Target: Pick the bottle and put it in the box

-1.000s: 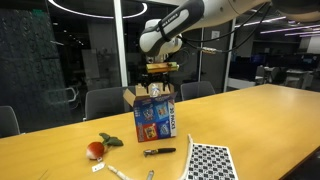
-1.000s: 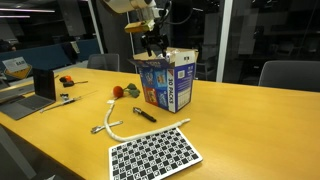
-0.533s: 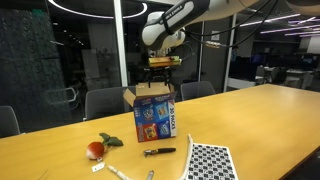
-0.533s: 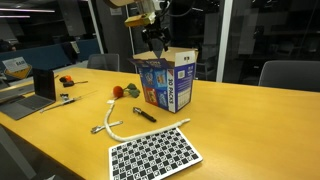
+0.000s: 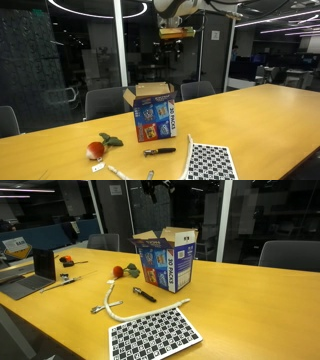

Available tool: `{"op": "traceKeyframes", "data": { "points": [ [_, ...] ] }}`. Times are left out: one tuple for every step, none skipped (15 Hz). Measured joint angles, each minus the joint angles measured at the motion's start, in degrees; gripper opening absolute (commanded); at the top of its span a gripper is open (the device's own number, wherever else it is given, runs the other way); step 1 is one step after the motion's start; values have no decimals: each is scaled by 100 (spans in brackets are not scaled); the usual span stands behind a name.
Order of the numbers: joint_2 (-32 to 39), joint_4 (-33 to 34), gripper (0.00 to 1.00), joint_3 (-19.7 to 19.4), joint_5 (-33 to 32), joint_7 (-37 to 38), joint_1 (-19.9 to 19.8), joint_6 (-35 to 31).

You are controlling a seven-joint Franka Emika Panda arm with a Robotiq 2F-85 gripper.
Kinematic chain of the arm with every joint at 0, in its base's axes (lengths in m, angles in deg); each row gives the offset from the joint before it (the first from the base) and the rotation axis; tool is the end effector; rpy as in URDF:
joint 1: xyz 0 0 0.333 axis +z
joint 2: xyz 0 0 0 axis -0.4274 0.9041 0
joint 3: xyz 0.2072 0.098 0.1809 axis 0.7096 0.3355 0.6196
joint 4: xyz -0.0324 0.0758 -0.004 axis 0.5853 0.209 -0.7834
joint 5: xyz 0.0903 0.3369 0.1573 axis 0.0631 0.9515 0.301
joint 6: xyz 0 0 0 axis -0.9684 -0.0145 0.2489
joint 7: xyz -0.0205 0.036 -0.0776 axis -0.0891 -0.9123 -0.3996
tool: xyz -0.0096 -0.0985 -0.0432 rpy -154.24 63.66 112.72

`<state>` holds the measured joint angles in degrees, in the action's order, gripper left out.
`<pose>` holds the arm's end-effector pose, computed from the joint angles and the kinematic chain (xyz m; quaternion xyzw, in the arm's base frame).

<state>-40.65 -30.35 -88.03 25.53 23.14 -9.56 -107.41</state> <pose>0.6169 0.1411 0.5553 0.9803 -0.0724 0.1702 0.0694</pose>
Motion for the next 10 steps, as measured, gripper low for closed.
{"op": "traceKeyframes", "data": {
  "points": [
    [-260,-93,100,28,0,-33,-38,174],
    [-541,-222,100,74,0,-95,-84,369],
    [-830,-385,100,136,25,-185,-138,574],
    [-1134,-587,100,206,81,-312,-198,790],
    [-1451,-826,100,277,178,-458,-258,1010],
    [-1755,-1073,100,340,276,-602,-314,1218],
    [-2052,-1336,100,389,372,-743,-362,1393],
    [-2348,-1615,100,428,478,-887,-411,1540],
    [-2631,-1900,100,451,576,-1049,-457,1626],
    [-2889,-2180,100,453,683,-1253,-496,1652]
  ]
}}
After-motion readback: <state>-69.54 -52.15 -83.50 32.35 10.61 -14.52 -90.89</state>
